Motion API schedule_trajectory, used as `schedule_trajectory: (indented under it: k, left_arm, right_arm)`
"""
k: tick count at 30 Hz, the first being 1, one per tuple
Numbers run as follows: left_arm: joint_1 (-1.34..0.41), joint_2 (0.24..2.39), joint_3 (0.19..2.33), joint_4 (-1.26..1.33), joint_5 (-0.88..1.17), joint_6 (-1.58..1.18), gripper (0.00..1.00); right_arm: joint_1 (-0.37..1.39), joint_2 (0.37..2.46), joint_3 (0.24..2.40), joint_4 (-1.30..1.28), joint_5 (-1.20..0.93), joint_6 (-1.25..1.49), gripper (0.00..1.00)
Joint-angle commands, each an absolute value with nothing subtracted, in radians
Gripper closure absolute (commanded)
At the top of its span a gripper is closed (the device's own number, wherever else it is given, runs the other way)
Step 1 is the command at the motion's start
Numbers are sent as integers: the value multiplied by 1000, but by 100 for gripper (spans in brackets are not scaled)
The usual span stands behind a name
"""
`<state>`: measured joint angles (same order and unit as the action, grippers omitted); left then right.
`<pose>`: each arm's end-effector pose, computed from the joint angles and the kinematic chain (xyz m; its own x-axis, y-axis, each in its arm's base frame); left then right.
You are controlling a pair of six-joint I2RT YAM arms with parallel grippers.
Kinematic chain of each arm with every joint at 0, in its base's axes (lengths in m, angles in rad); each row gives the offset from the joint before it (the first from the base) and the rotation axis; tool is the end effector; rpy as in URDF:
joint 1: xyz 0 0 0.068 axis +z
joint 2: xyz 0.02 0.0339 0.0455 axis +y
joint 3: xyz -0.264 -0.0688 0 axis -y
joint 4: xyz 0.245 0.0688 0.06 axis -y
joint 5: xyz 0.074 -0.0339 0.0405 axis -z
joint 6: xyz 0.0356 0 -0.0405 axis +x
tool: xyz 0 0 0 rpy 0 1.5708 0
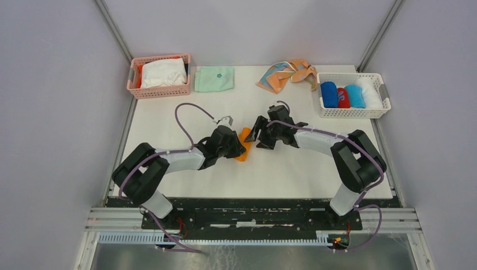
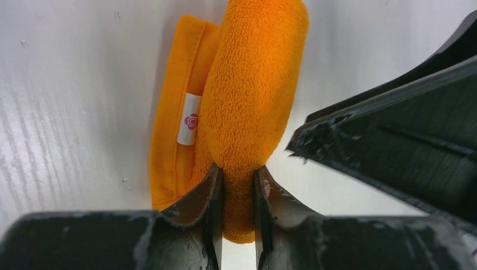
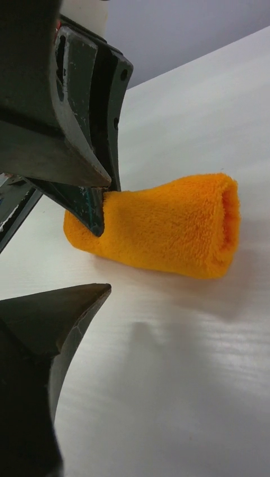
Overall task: Roll the towels
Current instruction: Roll the towel at the center of the board.
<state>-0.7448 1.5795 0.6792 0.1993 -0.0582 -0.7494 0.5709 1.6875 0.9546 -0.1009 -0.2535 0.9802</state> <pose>0.2258 -0.2054 0.1522 -0.7859 -0.2004 -0.5850 0.1484 0.8572 -0.4931 0.2862 0.1944 0.1761 -0.8993 0.3781 -0.2200 0.1472 0.7352 0.6616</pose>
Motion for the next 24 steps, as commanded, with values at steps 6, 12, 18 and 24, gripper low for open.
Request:
schedule_trajectory:
  k: [6, 12, 18, 24]
  left_arm:
    - [-721, 1673, 615, 112, 58, -866, 82]
    - [-721, 1718, 635, 97, 76, -874, 81]
    - [-714, 1737, 616, 150, 128, -898, 81]
    - [-683, 1737, 565, 210, 178, -951, 76]
  right_arm:
    - [619, 1777, 1009, 24, -258, 995, 30]
    - [637, 1847, 1069, -68, -233, 959, 37]
    - [657, 1951, 1163, -225, -208, 900, 43]
    - [700, 2060, 1301, -500, -92, 787, 48]
